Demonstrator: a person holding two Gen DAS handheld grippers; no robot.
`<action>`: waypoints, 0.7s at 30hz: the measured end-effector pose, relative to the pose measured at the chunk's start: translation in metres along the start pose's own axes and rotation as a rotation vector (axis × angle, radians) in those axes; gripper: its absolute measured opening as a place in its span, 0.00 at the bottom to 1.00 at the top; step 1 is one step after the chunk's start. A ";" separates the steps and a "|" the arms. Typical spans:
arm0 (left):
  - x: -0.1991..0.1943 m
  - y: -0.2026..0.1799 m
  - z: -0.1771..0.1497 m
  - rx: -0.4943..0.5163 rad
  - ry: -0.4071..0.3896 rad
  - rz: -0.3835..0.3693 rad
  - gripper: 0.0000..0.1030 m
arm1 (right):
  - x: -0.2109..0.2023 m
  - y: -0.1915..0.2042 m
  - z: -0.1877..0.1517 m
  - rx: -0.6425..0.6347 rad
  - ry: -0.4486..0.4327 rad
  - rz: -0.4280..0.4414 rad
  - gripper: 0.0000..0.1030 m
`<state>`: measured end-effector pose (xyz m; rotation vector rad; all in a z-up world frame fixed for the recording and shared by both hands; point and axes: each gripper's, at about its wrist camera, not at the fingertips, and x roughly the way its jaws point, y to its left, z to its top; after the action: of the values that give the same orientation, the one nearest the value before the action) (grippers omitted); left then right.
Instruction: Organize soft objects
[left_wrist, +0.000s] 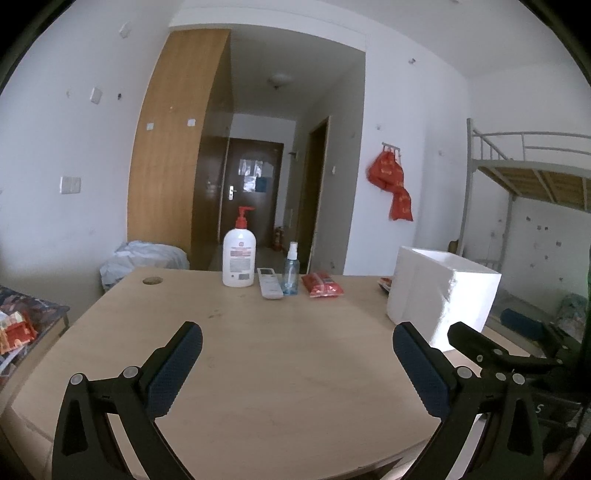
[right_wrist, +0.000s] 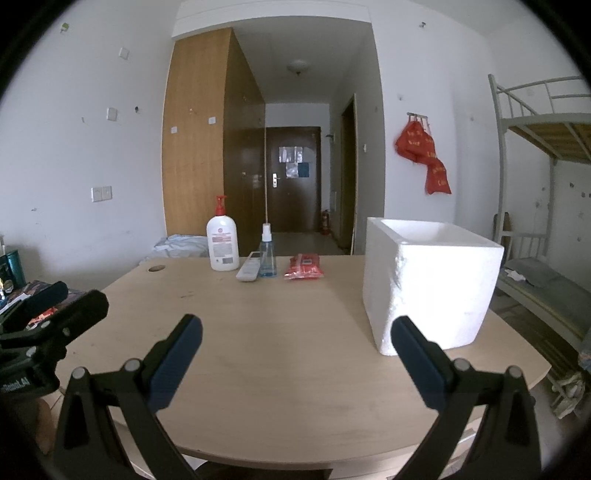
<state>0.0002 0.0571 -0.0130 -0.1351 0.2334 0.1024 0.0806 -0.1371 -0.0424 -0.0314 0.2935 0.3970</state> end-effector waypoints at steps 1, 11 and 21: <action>-0.001 0.000 0.000 0.000 -0.001 -0.001 1.00 | 0.000 0.000 0.000 0.000 0.000 -0.002 1.00; -0.002 0.001 0.000 -0.008 0.008 -0.013 1.00 | 0.003 0.002 -0.002 -0.010 0.005 -0.001 1.00; -0.002 0.000 0.001 -0.001 0.000 0.001 1.00 | 0.004 -0.001 -0.004 -0.003 0.013 0.002 1.00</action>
<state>-0.0019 0.0567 -0.0117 -0.1358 0.2338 0.1030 0.0829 -0.1367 -0.0474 -0.0365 0.3060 0.3998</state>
